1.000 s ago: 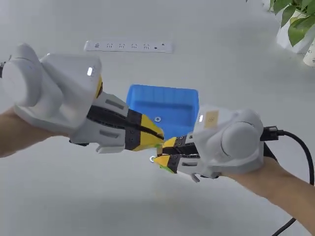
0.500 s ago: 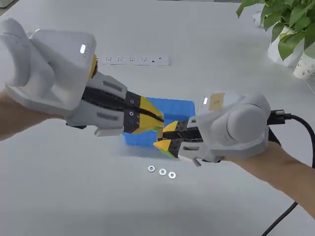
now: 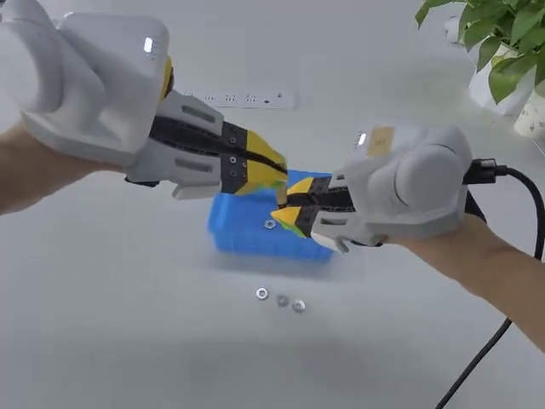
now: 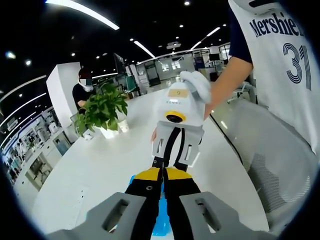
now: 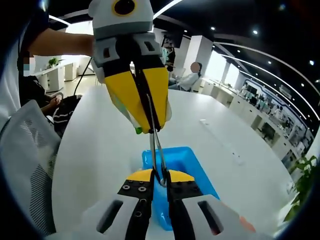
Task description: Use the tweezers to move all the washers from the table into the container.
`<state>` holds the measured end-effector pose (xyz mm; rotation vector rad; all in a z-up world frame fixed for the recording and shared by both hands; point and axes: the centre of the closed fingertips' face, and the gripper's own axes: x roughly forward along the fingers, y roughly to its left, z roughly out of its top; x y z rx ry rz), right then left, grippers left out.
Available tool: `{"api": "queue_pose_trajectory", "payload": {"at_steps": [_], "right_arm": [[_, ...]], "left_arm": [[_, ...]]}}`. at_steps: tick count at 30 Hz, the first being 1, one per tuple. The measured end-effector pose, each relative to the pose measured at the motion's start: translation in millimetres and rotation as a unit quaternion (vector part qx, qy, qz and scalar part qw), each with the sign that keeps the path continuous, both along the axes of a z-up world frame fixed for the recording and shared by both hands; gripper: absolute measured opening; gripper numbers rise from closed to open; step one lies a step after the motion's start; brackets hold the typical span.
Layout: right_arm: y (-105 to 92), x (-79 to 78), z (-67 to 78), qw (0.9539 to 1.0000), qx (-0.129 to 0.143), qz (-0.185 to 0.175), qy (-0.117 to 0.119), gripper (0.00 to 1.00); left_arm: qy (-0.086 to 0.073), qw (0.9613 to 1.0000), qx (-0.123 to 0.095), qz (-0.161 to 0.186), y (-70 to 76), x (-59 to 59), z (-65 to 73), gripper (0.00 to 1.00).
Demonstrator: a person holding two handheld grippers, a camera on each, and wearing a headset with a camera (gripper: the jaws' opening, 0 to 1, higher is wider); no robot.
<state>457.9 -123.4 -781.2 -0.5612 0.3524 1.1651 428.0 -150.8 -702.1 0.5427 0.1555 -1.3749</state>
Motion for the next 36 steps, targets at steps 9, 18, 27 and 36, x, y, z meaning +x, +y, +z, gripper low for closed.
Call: {"api": "queue_pose_trajectory", "payload": {"at_steps": [9,18,27,36], "right_arm": [[0.3,22.3,-20.6,0.9998,-0.015,-0.008,0.012,0.11],[7.9,36.9,-49.2,0.9988,-0.035,-0.007,0.035,0.11],[5.5,40.6,-61.8,0.9974,-0.028,-0.024,0.062,0.11],[2.1,43.6,-71.1,0.9951,-0.026,-0.038,0.088,0.11]], "left_arm": [[0.012,0.9999,0.004,0.003,-4.4,22.6,-18.7,0.05],[0.043,0.9989,0.008,0.017,-0.9,39.8,-42.8,0.05],[0.060,0.9978,0.007,0.026,-1.4,48.3,-55.6,0.05],[0.077,0.9964,0.008,0.036,-1.6,57.0,-65.7,0.05]]}}
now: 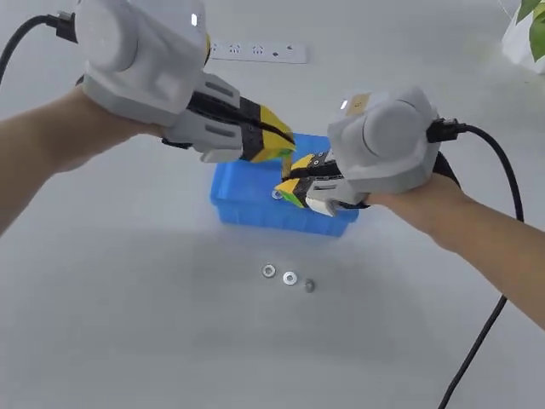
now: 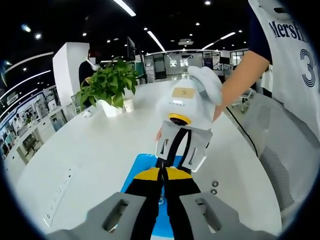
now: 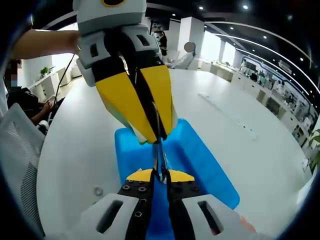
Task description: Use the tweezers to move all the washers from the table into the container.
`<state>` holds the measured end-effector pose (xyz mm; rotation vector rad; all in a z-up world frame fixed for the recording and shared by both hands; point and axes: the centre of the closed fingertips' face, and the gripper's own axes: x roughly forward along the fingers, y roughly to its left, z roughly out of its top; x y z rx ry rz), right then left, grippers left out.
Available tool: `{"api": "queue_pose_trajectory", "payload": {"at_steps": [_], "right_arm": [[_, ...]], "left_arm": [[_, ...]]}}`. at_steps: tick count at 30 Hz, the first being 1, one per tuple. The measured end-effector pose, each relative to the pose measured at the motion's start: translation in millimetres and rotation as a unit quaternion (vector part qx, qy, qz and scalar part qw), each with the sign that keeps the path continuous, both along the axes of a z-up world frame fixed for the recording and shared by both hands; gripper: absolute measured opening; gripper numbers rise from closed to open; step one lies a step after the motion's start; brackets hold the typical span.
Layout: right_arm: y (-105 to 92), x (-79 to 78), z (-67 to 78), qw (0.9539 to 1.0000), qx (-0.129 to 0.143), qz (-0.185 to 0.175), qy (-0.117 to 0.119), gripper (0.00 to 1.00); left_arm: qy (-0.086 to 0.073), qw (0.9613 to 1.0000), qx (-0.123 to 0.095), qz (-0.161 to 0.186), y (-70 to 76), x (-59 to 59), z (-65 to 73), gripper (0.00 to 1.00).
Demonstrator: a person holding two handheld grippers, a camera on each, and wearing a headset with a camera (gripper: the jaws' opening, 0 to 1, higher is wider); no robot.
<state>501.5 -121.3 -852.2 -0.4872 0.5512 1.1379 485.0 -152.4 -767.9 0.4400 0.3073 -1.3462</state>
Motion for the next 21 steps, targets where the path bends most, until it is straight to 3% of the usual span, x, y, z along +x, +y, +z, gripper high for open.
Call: {"api": "queue_pose_trajectory", "payload": {"at_steps": [10,21], "right_arm": [[-3.2,-0.7,-7.7,0.9998,-0.007,-0.007,0.016,0.11],[-5.9,0.5,-3.0,0.9998,-0.004,-0.016,0.010,0.12]], "left_arm": [[0.009,0.9999,0.014,0.004,0.4,1.9,-9.0,0.05],[0.003,0.9999,0.016,0.001,-0.6,1.4,-6.2,0.05]]}}
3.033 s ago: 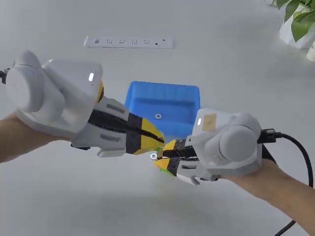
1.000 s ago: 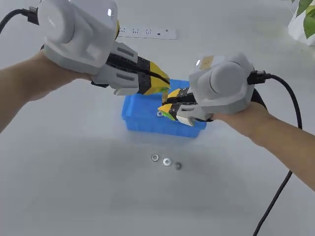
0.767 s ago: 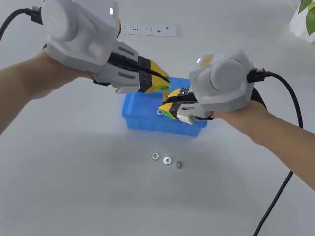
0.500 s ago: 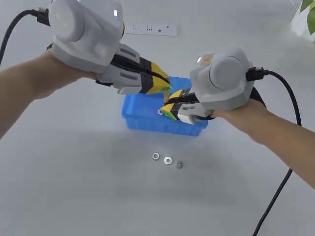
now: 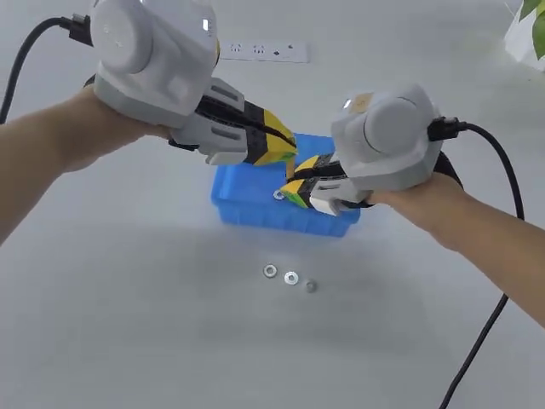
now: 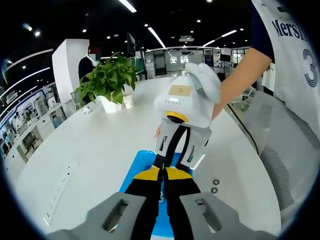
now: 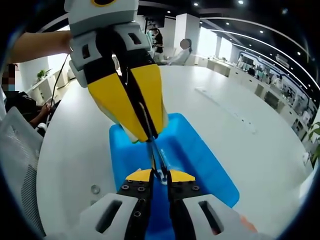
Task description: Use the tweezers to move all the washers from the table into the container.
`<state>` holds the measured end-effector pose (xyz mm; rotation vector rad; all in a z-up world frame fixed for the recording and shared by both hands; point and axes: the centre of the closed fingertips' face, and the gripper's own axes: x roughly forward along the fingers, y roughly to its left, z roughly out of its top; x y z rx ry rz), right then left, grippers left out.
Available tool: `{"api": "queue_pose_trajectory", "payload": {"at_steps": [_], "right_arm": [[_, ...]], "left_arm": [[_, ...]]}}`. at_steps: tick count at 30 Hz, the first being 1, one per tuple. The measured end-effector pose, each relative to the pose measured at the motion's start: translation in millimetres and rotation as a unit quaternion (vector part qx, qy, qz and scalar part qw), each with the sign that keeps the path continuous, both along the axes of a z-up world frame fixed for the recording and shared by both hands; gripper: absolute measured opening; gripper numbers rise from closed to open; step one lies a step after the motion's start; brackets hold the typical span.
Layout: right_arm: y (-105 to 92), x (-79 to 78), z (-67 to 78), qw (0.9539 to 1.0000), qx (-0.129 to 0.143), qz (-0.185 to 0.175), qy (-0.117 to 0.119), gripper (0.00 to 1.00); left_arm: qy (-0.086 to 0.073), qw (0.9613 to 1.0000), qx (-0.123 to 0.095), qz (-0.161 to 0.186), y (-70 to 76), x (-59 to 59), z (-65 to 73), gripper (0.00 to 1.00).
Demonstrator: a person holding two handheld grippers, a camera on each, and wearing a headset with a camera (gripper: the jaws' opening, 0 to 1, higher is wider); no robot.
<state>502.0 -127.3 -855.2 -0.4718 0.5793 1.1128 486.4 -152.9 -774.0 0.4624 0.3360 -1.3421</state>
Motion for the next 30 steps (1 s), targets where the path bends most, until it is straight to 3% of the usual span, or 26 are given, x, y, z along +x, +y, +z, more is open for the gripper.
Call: {"api": "queue_pose_trajectory", "payload": {"at_steps": [6,17,21,30], "right_arm": [[0.4,-1.2,9.3,0.9999,0.008,-0.005,-0.005,0.12],[1.4,-6.9,37.6,0.9988,0.019,0.001,-0.045,0.12],[1.8,-16.8,46.4,0.9982,0.022,0.010,-0.055,0.12],[7.1,-43.7,64.9,0.9958,0.029,0.040,-0.077,0.12]], "left_arm": [[-0.007,1.0000,0.003,-0.003,2.0,-0.8,8.1,0.05],[-0.029,0.9996,-0.001,-0.005,7.7,-8.8,31.9,0.05],[-0.028,0.9996,-0.005,-0.004,9.9,-17.4,39.4,0.05],[-0.040,0.9988,0.001,-0.027,12.2,-48.3,57.0,0.05]]}}
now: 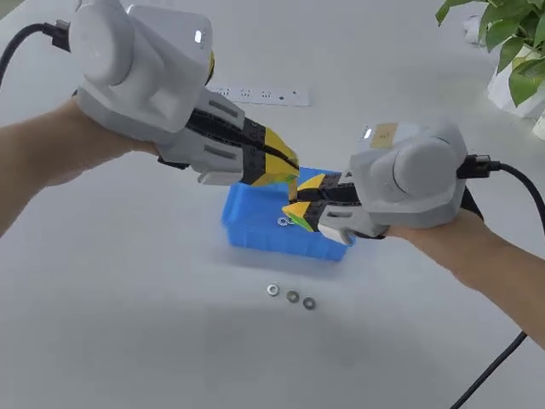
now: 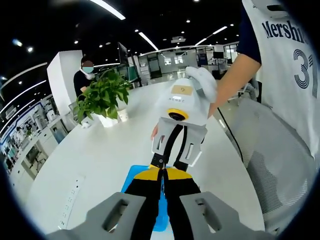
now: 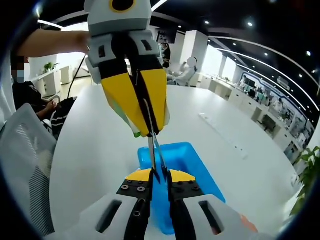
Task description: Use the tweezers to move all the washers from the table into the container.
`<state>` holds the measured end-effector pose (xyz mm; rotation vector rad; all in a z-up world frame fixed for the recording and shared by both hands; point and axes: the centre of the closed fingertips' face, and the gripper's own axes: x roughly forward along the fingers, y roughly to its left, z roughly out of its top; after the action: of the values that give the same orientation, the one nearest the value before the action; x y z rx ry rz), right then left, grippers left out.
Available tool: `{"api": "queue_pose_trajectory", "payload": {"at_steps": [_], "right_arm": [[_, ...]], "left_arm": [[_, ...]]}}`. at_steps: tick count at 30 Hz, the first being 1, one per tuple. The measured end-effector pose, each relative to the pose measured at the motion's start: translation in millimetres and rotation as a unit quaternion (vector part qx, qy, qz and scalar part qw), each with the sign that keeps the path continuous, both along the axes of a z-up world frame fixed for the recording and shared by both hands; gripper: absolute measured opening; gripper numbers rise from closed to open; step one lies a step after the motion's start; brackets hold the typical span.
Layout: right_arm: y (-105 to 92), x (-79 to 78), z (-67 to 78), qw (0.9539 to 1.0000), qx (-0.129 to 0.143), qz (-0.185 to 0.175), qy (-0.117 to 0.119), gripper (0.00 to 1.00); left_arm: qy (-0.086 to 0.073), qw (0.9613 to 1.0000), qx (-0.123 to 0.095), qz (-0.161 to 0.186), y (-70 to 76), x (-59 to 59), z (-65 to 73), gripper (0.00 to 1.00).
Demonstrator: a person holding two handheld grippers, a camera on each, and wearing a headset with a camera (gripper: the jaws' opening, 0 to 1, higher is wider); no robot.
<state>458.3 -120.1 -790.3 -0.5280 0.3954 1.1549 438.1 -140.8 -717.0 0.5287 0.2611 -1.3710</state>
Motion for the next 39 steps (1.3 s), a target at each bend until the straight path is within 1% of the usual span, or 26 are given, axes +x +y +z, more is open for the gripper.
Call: {"api": "queue_pose_trajectory", "payload": {"at_steps": [3,7,8,9,13,17,19,26,30,32,35,39], "right_arm": [[2.2,-9.6,3.2,0.9999,-0.003,0.012,-0.009,0.12],[3.3,-19.7,4.6,0.9996,-0.007,0.022,-0.015,0.13],[3.5,-22.0,4.4,0.9995,-0.007,0.024,-0.016,0.13],[3.6,-25.2,3.7,0.9995,-0.007,0.027,-0.016,0.13],[3.3,-33.2,-2.4,0.9994,-0.011,0.030,-0.013,0.13],[4.4,-42.5,-11.2,0.9992,-0.017,0.036,-0.003,0.13],[4.9,-45.6,-12.8,0.9991,-0.016,0.038,-0.001,0.13],[7.1,-53.9,-21.3,0.9989,-0.016,0.043,0.011,0.13],[10.7,-59.5,-27.8,0.9985,-0.015,0.048,0.020,0.13],[12.3,-62.1,-31.7,0.9984,-0.013,0.051,0.023,0.13],[13.5,-65.0,-37.7,0.9980,-0.010,0.051,0.035,0.13],[13.1,-66.4,-44.4,0.9975,-0.009,0.052,0.048,0.13]], "left_arm": [[-0.002,1.0000,0.005,-0.007,1.5,-10.4,2.9,0.05],[-0.006,0.9997,0.014,-0.019,1.6,-22.9,3.6,0.06],[-0.006,0.9996,0.016,-0.023,0.0,-27.7,3.9,0.06],[-0.006,0.9995,0.017,-0.025,-0.9,-29.9,3.8,0.06],[-0.009,0.9990,0.027,-0.035,-3.3,-43.1,-3.3,0.06],[-0.001,0.9987,0.034,-0.037,-3.0,-51.0,-11.2,0.06],[0.005,0.9986,0.034,-0.039,-2.5,-53.8,-12.9,0.06],[0.016,0.9985,0.036,-0.039,0.5,-60.2,-20.7,0.06],[0.024,0.9983,0.037,-0.038,3.7,-64.3,-27.6,0.06],[0.030,0.9983,0.035,-0.036,4.9,-65.6,-30.6,0.06],[0.041,0.9982,0.031,-0.030,6.5,-65.5,-36.7,0.06],[0.046,0.9981,0.030,-0.030,6.5,-65.1,-42.3,0.06]]}}
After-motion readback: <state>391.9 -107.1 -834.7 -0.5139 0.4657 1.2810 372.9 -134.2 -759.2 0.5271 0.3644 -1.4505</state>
